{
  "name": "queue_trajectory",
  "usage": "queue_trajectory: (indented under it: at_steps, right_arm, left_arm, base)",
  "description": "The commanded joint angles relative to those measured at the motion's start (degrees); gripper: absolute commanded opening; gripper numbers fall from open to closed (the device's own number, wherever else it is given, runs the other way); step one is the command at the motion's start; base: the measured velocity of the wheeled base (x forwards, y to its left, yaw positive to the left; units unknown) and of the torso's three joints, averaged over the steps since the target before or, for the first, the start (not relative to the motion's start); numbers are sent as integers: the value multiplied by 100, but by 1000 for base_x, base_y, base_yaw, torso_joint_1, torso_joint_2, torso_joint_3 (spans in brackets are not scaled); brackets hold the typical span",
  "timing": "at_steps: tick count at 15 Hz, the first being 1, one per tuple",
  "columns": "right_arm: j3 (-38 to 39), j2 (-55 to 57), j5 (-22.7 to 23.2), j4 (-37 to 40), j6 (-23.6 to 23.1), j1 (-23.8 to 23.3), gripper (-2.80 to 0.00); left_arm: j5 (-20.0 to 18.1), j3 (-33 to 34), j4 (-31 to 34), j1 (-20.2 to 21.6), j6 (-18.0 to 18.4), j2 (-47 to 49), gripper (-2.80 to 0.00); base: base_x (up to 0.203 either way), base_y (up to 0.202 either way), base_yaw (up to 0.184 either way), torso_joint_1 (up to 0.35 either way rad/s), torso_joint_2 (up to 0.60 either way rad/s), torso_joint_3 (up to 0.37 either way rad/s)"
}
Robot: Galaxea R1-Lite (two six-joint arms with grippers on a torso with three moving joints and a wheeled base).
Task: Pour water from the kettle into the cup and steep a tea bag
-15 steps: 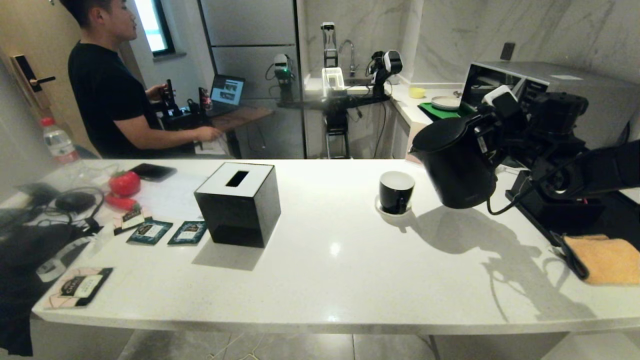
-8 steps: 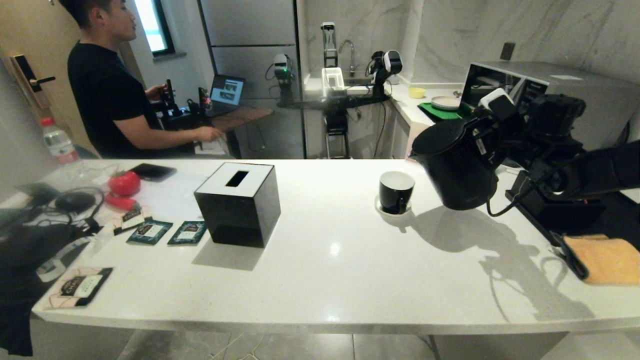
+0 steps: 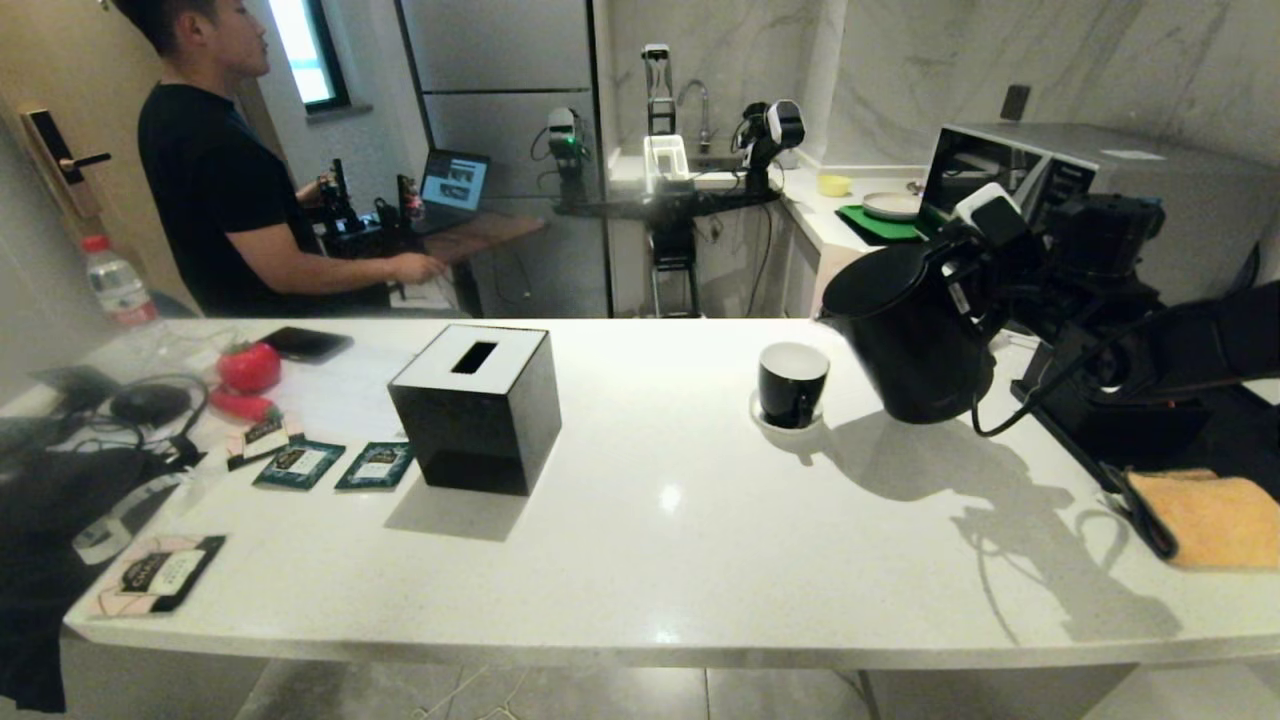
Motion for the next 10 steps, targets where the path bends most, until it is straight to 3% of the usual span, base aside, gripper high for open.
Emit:
queue_trajectory:
  at_steps: [1, 10]
  right_arm:
    - [2, 24, 3, -49, -24, -4, -280]
    - [3, 45, 12, -102, -209, -4, -280]
  left_arm:
    - [2, 0, -2, 0, -3, -1, -280]
    - [2, 0, -2, 0, -3, -1, -280]
  base:
    - [0, 0, 0, 0, 0, 0]
    - [0, 0, 0, 0, 0, 0]
